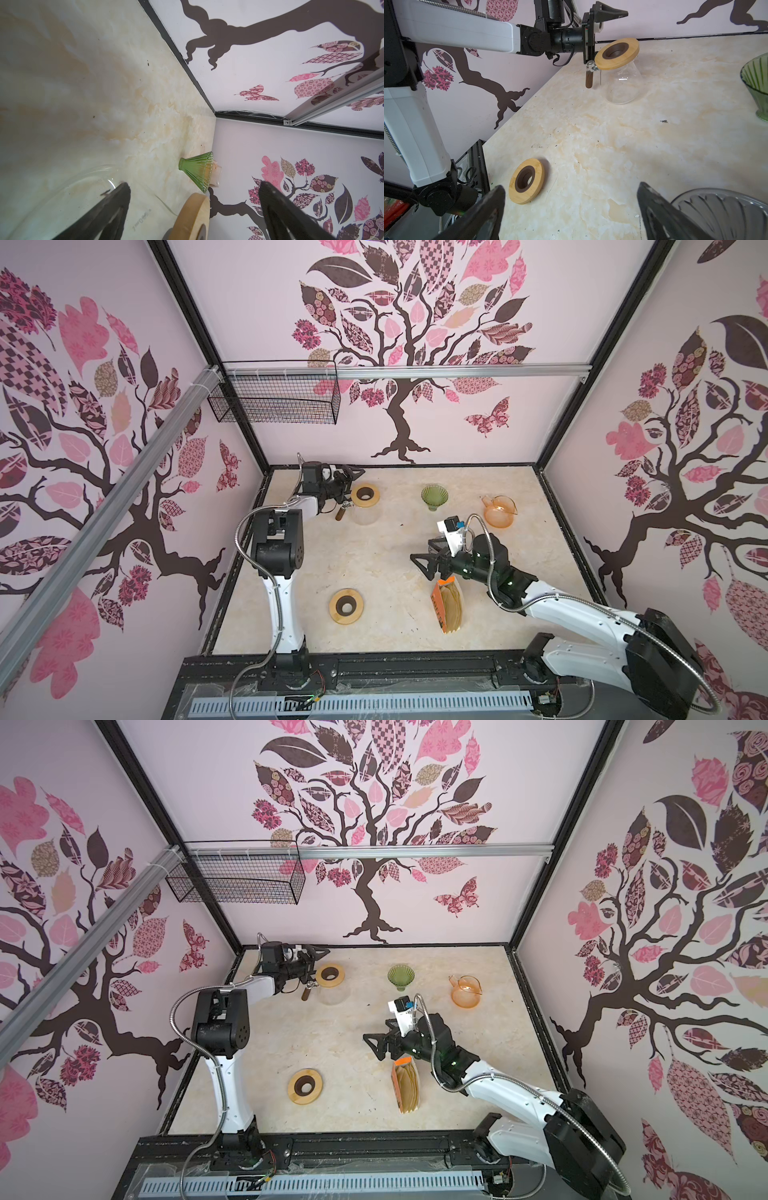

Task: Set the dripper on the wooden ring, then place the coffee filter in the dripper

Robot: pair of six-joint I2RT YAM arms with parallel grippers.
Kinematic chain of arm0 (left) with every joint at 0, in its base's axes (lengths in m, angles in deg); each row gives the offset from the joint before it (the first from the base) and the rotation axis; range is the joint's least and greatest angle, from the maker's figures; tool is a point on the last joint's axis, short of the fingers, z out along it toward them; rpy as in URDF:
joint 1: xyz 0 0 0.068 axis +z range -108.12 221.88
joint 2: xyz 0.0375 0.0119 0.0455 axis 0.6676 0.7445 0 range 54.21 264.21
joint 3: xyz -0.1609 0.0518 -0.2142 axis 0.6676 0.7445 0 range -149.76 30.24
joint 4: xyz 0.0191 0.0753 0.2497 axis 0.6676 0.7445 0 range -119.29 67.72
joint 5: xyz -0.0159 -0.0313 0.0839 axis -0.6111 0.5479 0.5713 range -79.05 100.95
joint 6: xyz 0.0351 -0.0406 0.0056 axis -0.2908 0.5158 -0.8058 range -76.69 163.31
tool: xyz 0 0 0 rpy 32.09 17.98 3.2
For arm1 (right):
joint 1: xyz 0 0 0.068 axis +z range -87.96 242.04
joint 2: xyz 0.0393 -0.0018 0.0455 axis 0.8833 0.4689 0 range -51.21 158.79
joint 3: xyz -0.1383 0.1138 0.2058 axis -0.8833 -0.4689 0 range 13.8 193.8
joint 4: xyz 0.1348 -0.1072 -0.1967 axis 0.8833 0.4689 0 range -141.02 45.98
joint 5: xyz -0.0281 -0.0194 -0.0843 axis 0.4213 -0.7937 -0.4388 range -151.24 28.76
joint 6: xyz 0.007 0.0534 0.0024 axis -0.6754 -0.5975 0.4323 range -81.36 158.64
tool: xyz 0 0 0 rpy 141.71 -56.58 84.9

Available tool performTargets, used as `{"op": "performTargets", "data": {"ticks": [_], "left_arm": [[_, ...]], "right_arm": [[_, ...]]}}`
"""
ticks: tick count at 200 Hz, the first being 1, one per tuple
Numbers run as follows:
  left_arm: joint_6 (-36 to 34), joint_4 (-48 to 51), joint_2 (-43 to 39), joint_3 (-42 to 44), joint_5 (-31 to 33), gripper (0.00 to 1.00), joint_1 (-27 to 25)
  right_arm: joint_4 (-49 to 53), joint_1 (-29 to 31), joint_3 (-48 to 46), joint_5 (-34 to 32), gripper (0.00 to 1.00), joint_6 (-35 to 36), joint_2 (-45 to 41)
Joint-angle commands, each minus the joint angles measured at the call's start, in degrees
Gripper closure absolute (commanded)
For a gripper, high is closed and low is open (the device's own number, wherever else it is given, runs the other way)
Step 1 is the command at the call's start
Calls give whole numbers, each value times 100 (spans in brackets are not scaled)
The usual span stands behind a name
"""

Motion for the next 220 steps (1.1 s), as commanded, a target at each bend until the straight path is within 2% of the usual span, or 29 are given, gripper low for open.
{"op": "performTargets", "data": {"ticks": [1, 88, 134, 159, 191, 220], "left_arm": [[151, -401, -273, 283, -103, 2, -199], [377, -851, -563, 860, -109, 2, -803], [427, -708, -1033, 1115, 67, 2, -642], [141, -50, -1692, 1320, 303, 2, -388], [-1167, 1980, -2953, 1347, 797, 2, -241], [-1960, 2980, -4277, 1680, 1144, 2, -169]], "right_arm": [[-33, 60, 200, -170, 0, 85, -279], [115, 56, 138, -672, 0, 119, -588], [316, 51, 176, -1007, 0, 113, -665], [439, 22, 193, -1245, 0, 84, -722], [756, -272, 331, -1185, 0, -222, -663], [1336, -490, 615, -1292, 0, -426, -679]]}}
